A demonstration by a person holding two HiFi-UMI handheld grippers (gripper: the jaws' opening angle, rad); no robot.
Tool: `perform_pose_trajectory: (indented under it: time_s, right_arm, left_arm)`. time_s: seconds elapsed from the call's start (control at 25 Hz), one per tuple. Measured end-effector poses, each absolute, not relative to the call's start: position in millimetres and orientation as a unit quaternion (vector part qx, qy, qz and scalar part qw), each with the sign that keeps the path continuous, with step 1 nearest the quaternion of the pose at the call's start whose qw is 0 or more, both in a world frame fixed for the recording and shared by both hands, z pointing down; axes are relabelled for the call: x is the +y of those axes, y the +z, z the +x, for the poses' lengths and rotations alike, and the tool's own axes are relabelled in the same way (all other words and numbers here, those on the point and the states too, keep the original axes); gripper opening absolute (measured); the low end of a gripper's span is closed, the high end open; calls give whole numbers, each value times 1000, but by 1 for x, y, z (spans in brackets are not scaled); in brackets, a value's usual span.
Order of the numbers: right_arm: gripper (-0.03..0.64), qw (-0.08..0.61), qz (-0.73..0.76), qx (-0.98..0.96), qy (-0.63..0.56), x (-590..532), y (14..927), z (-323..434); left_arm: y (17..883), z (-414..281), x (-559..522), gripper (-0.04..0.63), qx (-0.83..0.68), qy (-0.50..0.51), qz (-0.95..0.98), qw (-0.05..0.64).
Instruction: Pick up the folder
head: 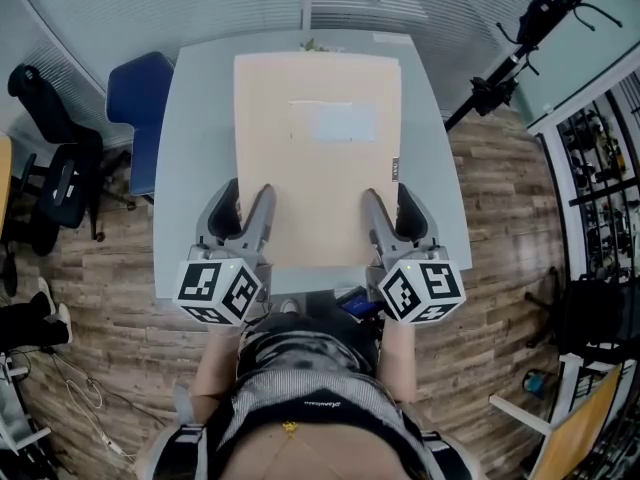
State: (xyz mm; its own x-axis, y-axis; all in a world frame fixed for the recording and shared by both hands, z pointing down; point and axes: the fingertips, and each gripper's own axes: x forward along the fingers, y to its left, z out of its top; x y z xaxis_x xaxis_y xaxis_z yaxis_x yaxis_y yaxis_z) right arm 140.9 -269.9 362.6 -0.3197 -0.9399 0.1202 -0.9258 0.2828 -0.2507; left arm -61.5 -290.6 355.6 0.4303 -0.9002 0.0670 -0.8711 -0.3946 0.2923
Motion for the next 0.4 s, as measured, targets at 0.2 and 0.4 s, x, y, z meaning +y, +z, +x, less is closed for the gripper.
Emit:
perform_pose_trajectory:
  time_s: [0.2,0.4]
  right_arm:
    - [216,25,-584,800,-138,-270,363,144]
    - [216,24,-584,799,-139,-269,366,147]
  left_arm:
    - [356,-59,-291,221,-531,-51,834,143]
    - [359,-56,-290,221,-532,-52,833,146]
